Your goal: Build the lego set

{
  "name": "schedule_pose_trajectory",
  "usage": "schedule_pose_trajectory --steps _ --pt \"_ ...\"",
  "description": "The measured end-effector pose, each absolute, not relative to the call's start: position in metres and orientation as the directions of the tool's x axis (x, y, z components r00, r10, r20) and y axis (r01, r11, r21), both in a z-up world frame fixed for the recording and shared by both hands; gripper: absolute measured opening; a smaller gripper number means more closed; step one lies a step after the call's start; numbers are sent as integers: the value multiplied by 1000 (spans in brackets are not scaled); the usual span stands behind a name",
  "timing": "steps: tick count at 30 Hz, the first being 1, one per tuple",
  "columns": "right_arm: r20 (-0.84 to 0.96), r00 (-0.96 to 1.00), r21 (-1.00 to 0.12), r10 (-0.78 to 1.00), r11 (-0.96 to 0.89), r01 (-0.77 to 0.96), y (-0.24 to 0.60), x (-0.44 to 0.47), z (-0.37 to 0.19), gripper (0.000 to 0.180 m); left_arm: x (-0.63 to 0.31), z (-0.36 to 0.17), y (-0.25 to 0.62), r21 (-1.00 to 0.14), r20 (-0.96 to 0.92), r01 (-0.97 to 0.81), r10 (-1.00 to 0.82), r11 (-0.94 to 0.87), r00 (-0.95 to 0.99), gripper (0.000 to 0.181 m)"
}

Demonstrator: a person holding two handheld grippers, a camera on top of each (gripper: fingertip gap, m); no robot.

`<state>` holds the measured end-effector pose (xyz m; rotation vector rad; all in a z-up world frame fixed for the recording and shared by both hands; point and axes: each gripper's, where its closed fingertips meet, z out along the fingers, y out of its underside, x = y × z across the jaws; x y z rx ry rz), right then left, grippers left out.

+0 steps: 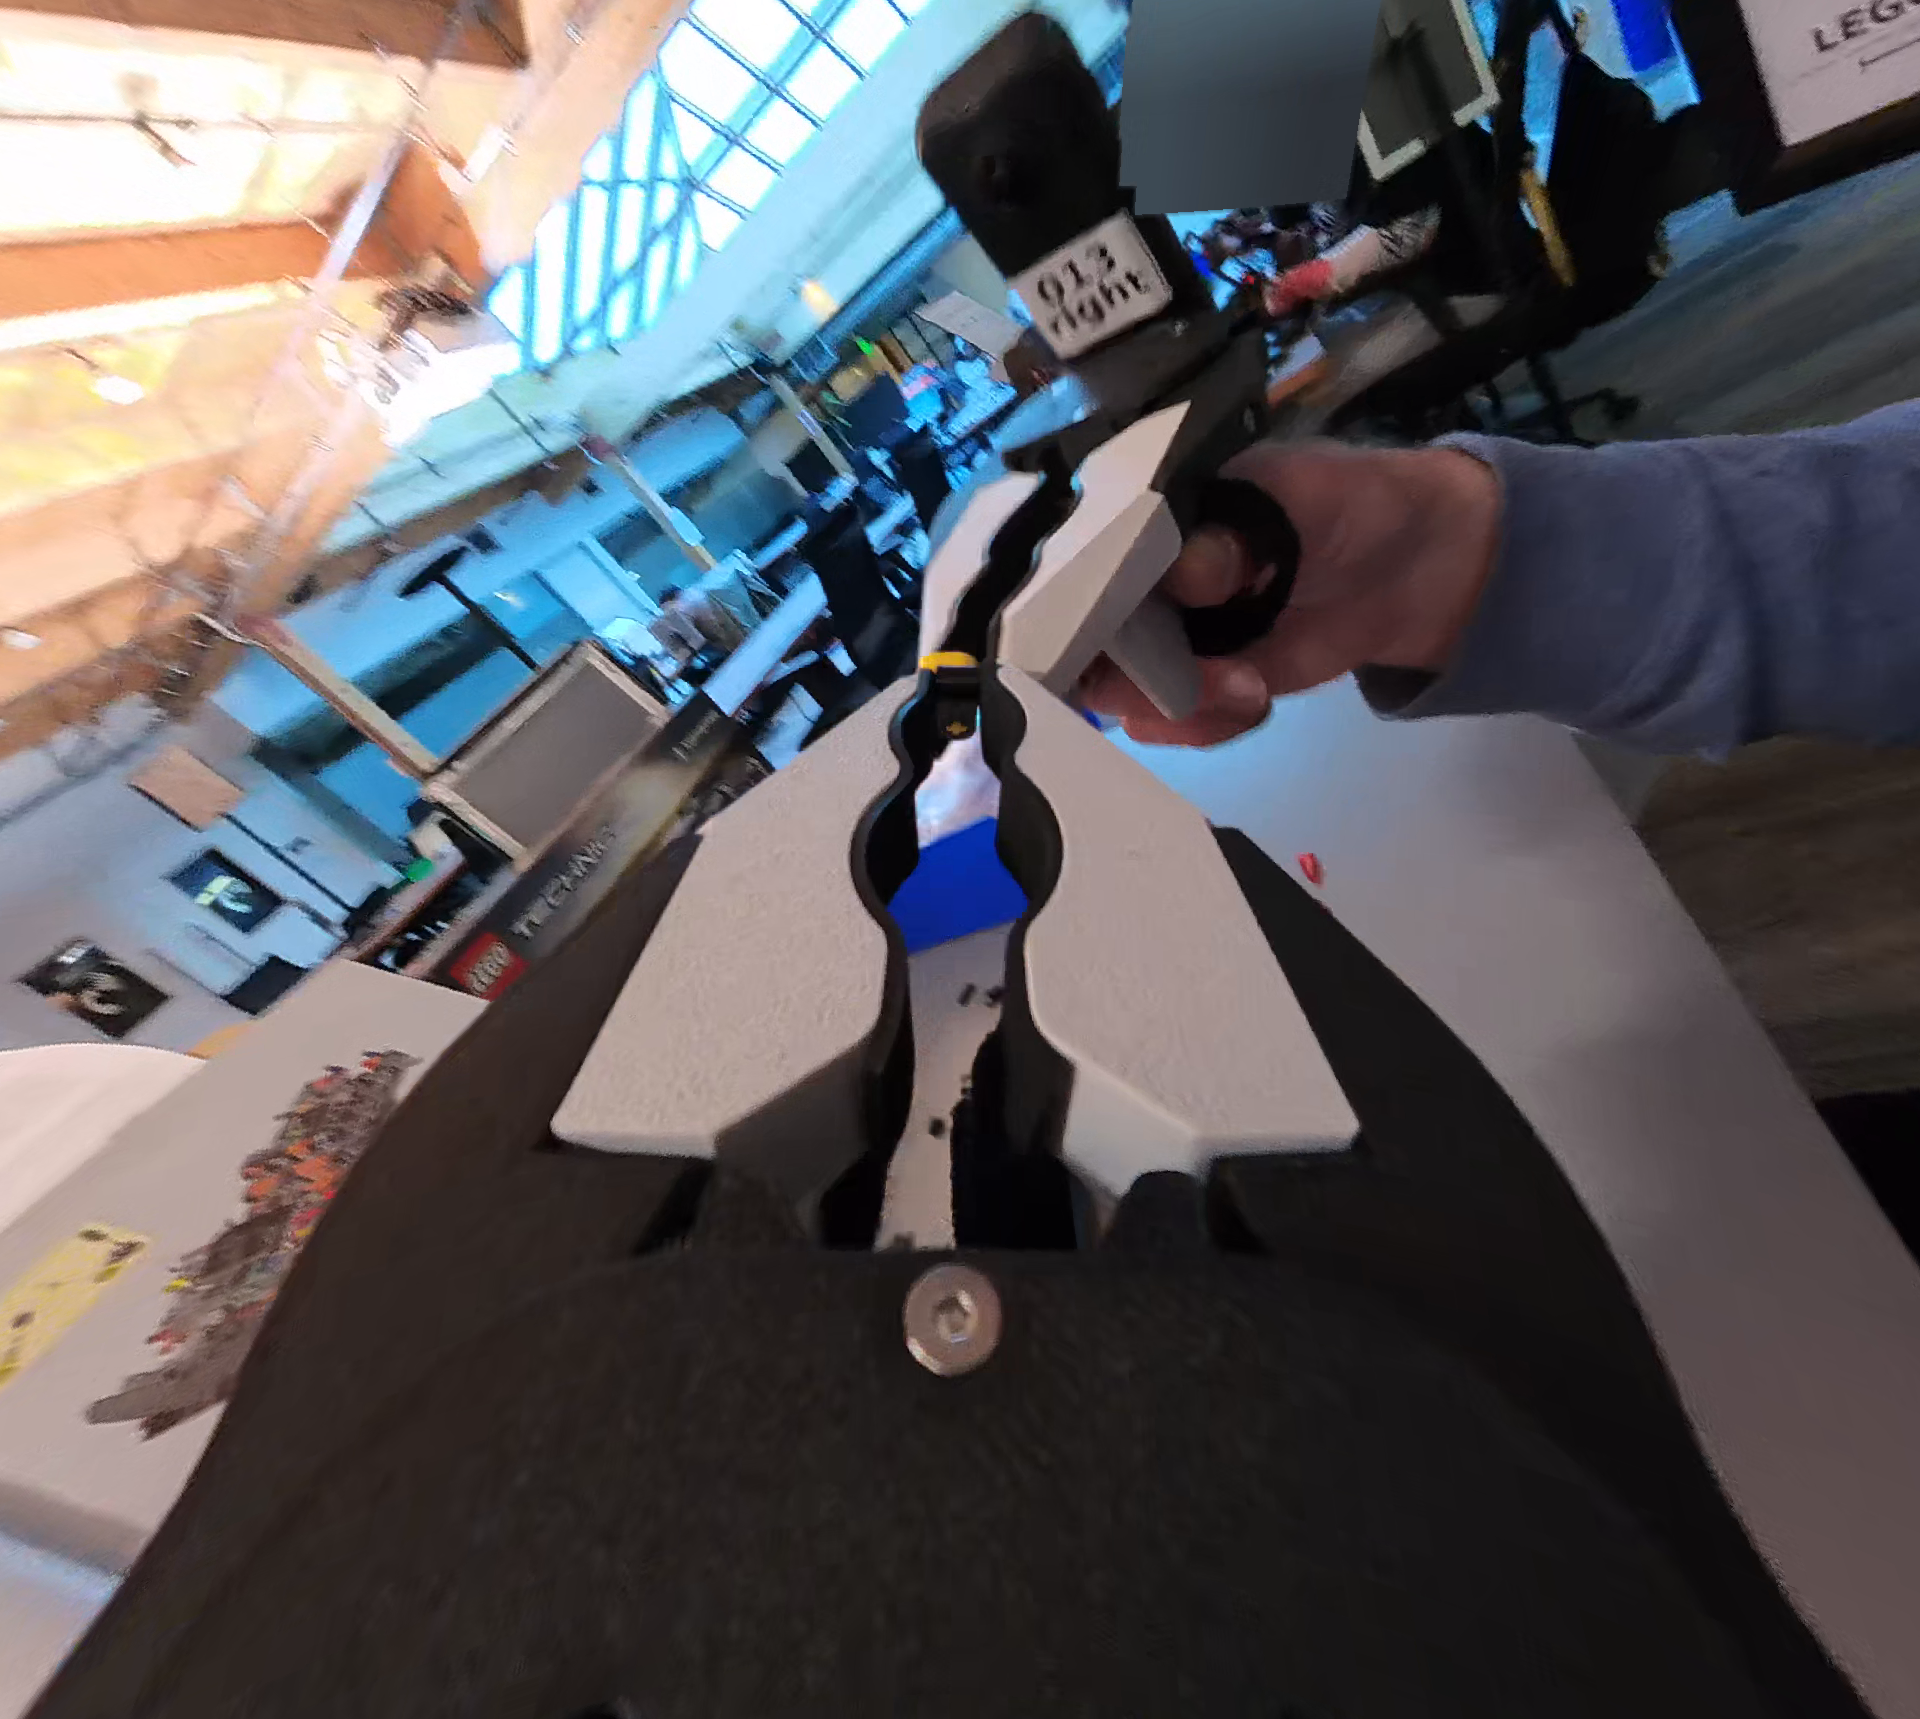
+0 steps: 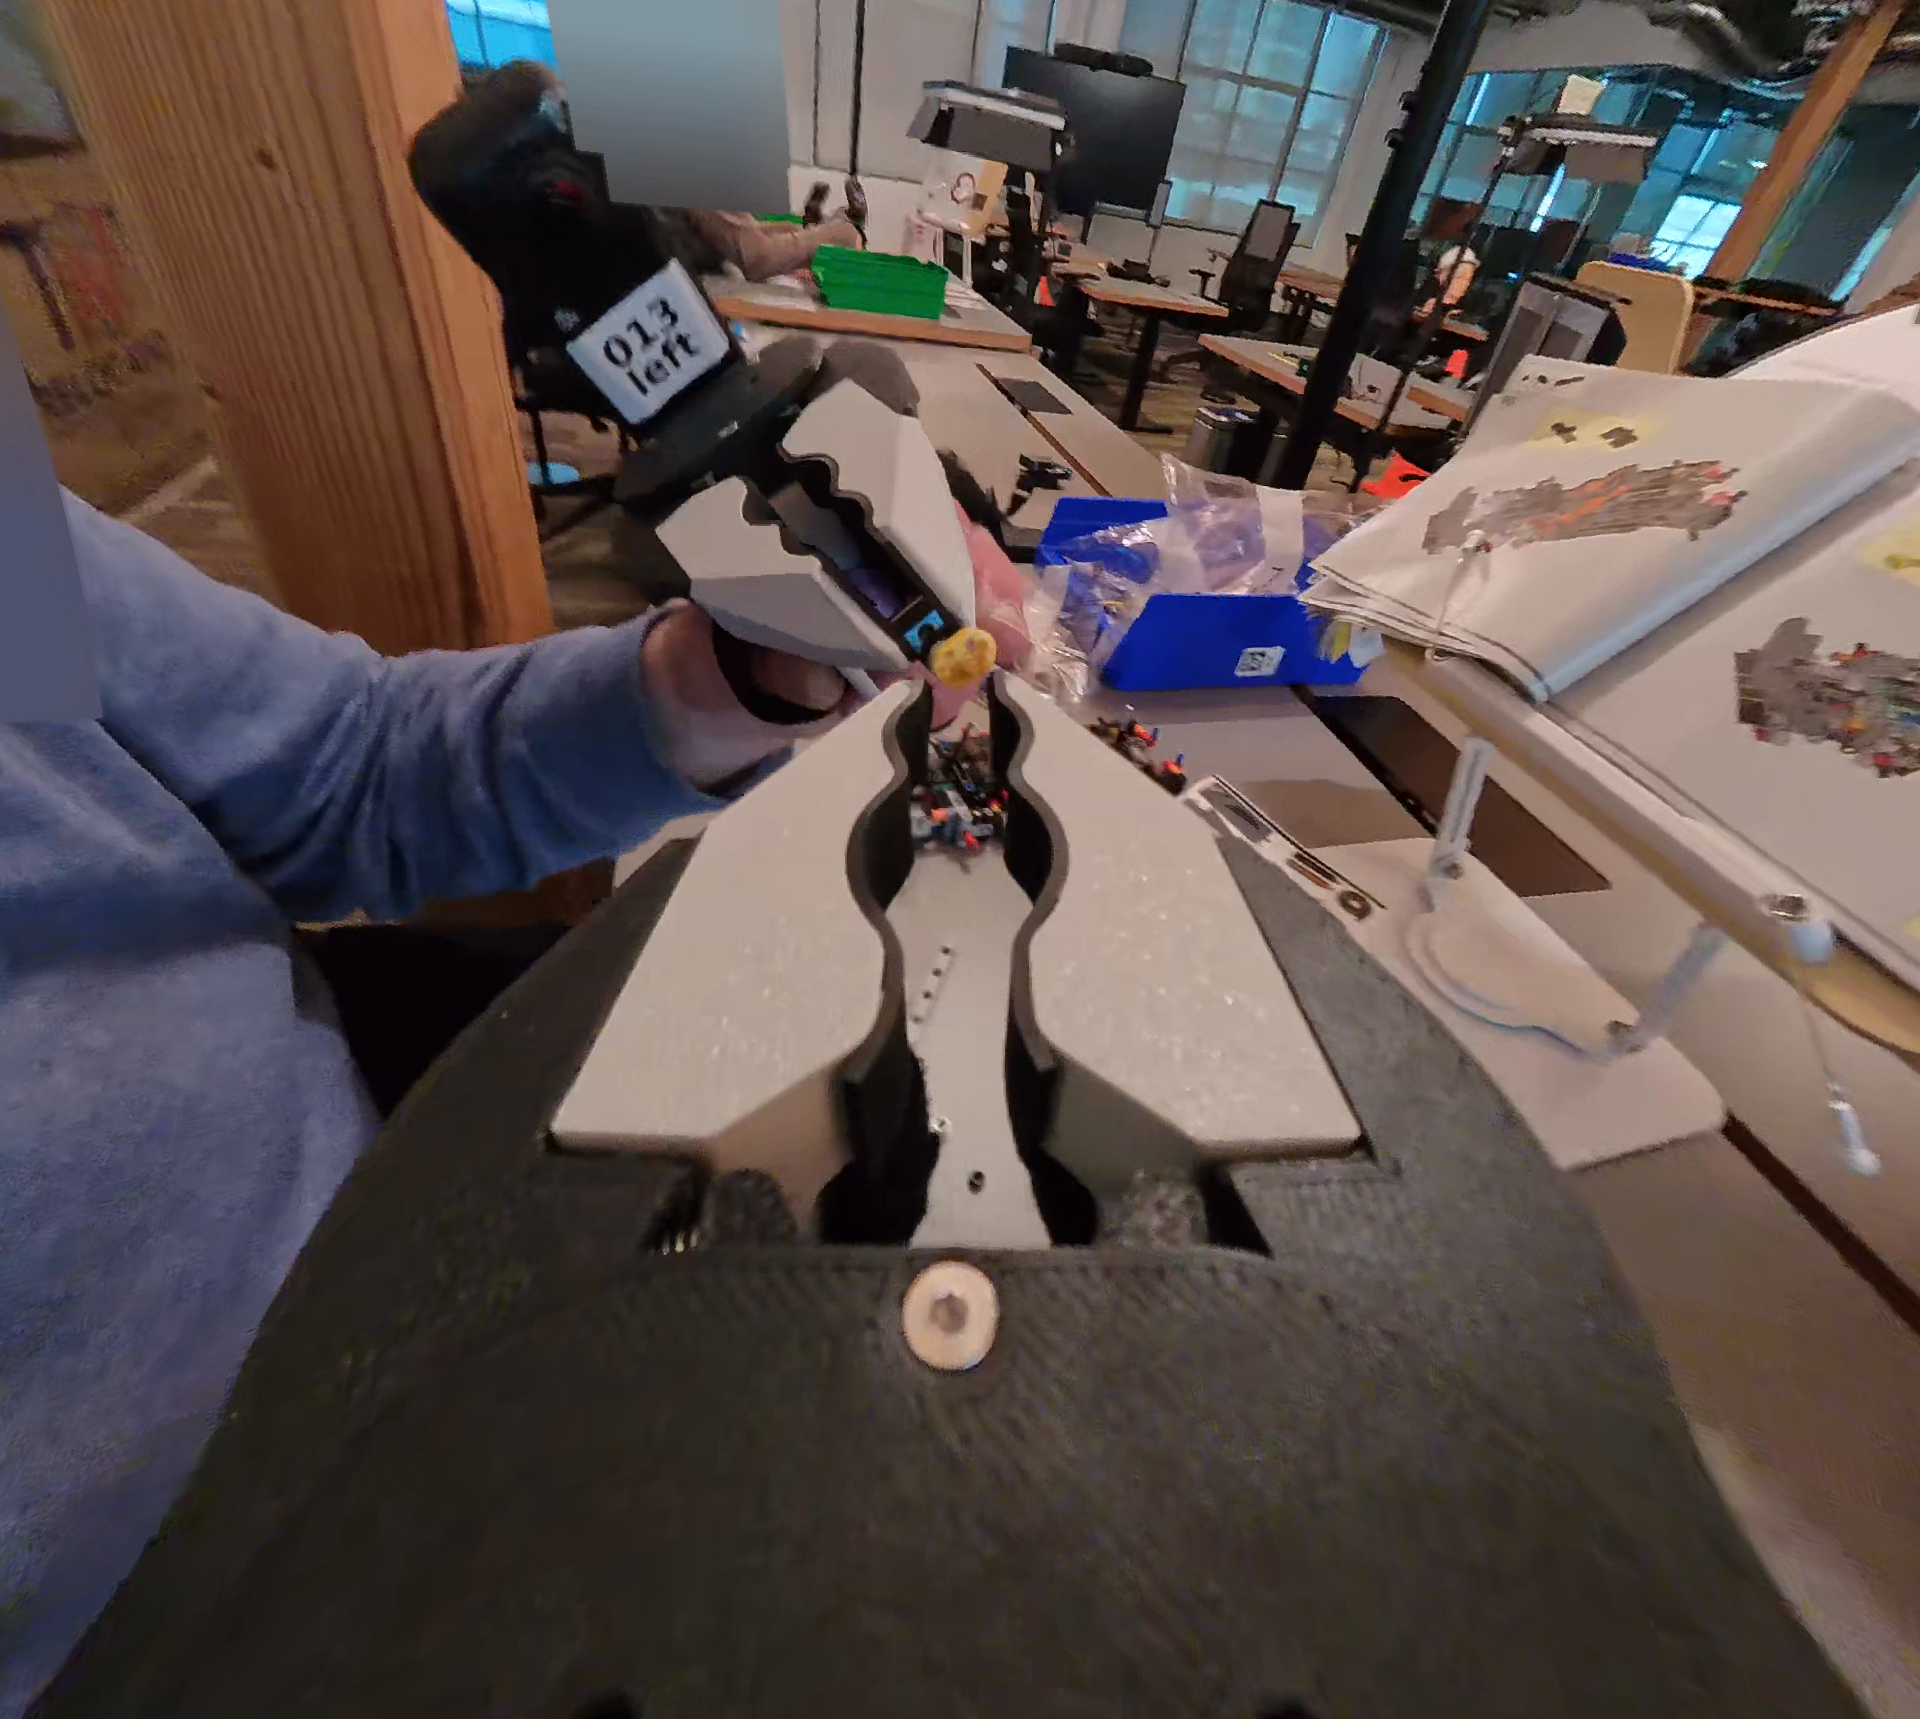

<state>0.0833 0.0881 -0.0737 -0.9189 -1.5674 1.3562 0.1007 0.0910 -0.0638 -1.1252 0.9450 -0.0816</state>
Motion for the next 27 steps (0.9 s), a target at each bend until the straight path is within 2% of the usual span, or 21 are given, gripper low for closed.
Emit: schedule_pose_trajectory --steps 3,5,10,13,16,21,24,27 --pt "88 -396 -996 914 78 -42 86 84 -68 2 101 -60 88 -779 -612 -388 -462 493 642 6" --pt "112 -377 -994 920 98 -56 89 84 -67 2 101 -59 90 -787 -603 -384 -469 483 645 6" --pt "191 -298 -981 935 179 -67 93 83 -64 11 97 -54 91 -838 -525 -297 -526 458 669 6" --pt "162 -298 -987 941 149 -64 92 81 -64 15 93 -48 91 -854 -478 -224 -538 470 695 6" --pt "154 -297 -987 943 133 -88 89 78 -62 18 95 -51 95 -855 -470 -222 -520 468 713 6" --pt "395 -53 -916 917 388 -108 101 74 -61 24 86 -48 101 -906 -323 -89 -540 413 777 6" --pt "587 125 -803 800 595 -35 109 72 -61 23 78 -42 105 -927 -150 96 -591 364 792 6" --pt "703 254 -694 665 719 39 110 69 -59 22 68 -39 109 -915 16 264 -625 307 781 6"
